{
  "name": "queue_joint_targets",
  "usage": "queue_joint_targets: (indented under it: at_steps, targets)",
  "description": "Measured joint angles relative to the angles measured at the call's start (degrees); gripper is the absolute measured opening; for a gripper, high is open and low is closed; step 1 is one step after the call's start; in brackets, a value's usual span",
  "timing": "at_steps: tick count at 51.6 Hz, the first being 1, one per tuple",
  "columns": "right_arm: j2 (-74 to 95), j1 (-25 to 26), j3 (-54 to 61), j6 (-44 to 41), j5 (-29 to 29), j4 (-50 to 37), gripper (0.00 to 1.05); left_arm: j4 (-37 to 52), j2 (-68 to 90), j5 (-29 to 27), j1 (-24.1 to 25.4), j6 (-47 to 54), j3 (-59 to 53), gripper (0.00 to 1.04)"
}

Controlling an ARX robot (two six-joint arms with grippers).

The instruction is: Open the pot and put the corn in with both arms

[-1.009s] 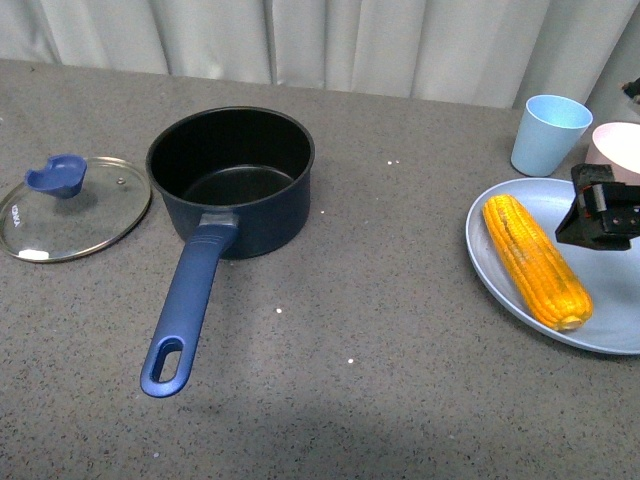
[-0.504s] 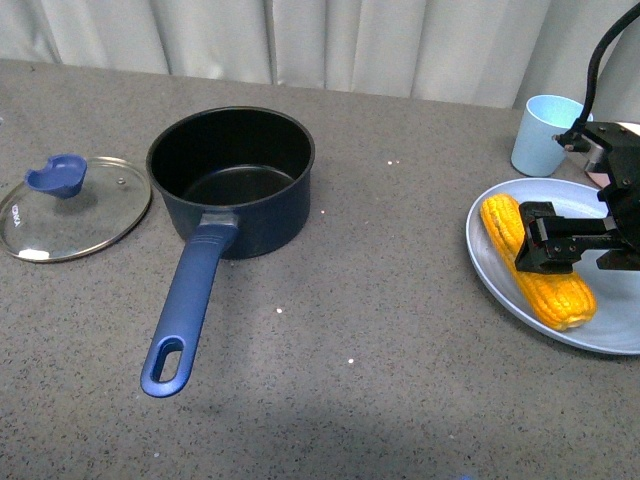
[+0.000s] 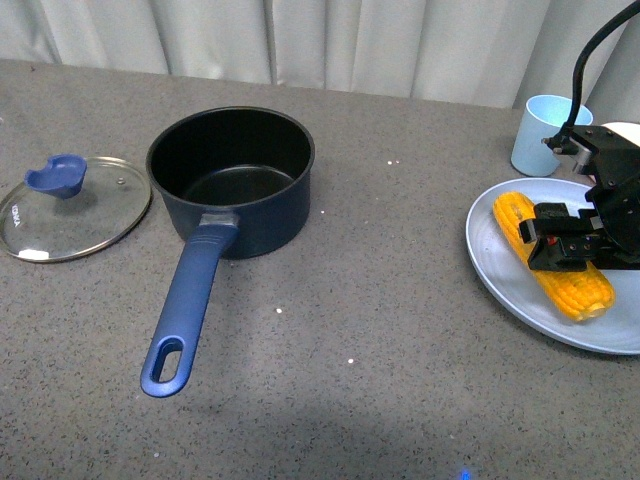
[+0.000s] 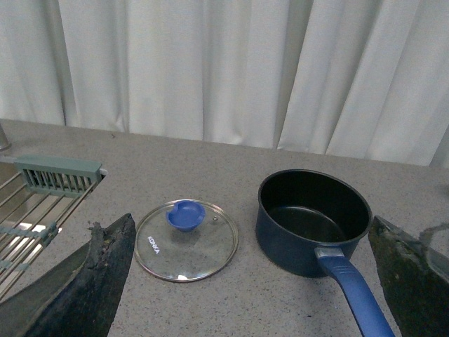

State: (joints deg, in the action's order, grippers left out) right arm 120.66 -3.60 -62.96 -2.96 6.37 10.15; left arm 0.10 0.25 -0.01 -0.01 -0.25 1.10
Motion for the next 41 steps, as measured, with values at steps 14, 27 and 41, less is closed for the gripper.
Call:
queue_joint_targets:
  at_steps: [14, 27, 41]
  targets:
    - [-3.13, 1.2, 1.01, 6.49, 14.03, -2.29, 0.23, 0.0, 0.0, 0.0, 0.0, 0.0, 0.0, 0.98]
    - [-10.03, -0.87, 1.51, 28.15, 39.08, -16.74, 0.18, 0.0, 0.0, 0.0, 0.0, 0.0, 0.0, 0.98]
    - [0.74, -10.82, -9.18, 42.93, 42.12, -25.51, 0.17, 0.0, 0.0, 0.0, 0.0, 0.0, 0.0, 0.98]
